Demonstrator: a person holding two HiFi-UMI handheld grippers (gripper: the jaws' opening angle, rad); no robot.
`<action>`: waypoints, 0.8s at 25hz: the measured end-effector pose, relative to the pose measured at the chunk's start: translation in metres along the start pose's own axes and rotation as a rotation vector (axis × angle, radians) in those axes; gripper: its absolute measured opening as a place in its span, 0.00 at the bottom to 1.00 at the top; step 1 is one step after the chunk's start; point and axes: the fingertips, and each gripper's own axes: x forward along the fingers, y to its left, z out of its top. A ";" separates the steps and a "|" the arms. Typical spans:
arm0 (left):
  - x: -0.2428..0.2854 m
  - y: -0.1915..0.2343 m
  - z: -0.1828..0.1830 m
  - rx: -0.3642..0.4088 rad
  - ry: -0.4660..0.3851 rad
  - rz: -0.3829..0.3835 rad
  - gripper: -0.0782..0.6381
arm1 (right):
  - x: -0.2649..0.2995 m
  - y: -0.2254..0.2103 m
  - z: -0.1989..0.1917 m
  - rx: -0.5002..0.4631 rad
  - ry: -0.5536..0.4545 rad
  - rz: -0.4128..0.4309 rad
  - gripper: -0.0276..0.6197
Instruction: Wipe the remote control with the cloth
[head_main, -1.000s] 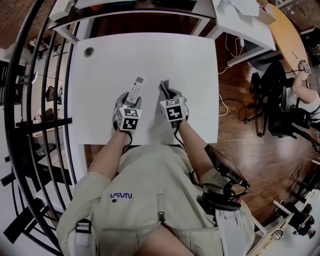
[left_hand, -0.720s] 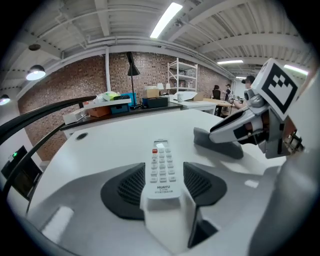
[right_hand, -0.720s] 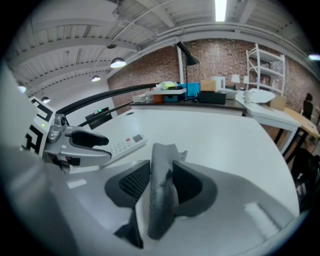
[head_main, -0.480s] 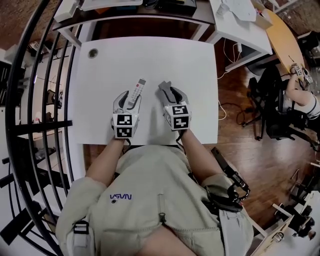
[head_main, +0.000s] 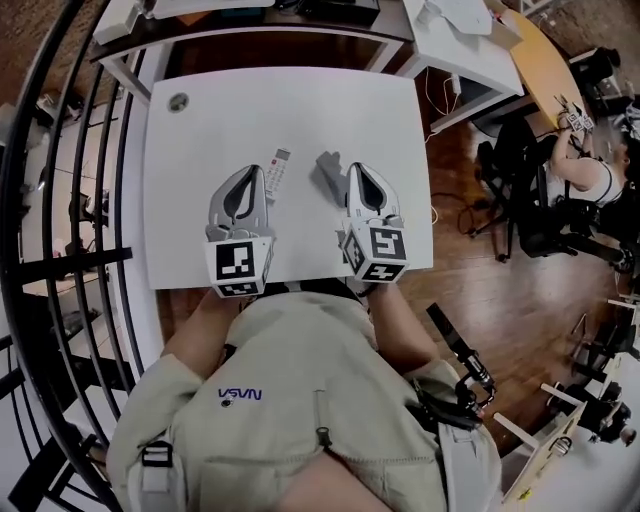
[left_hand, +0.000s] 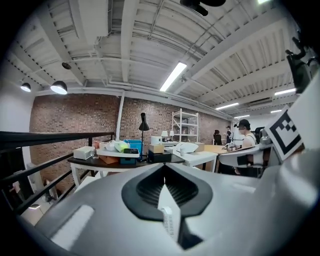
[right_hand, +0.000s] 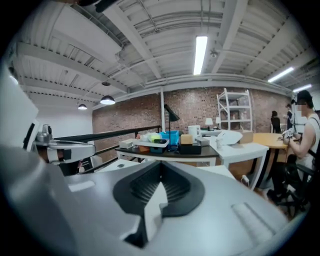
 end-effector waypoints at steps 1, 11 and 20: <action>-0.004 -0.002 0.004 0.003 -0.008 -0.013 0.12 | -0.006 0.004 0.007 -0.007 -0.013 -0.004 0.05; -0.046 -0.048 0.034 0.011 -0.078 -0.059 0.13 | -0.068 0.014 0.036 -0.028 -0.090 0.005 0.05; -0.088 -0.112 0.037 0.046 -0.085 0.020 0.12 | -0.141 -0.002 0.037 -0.054 -0.151 0.082 0.05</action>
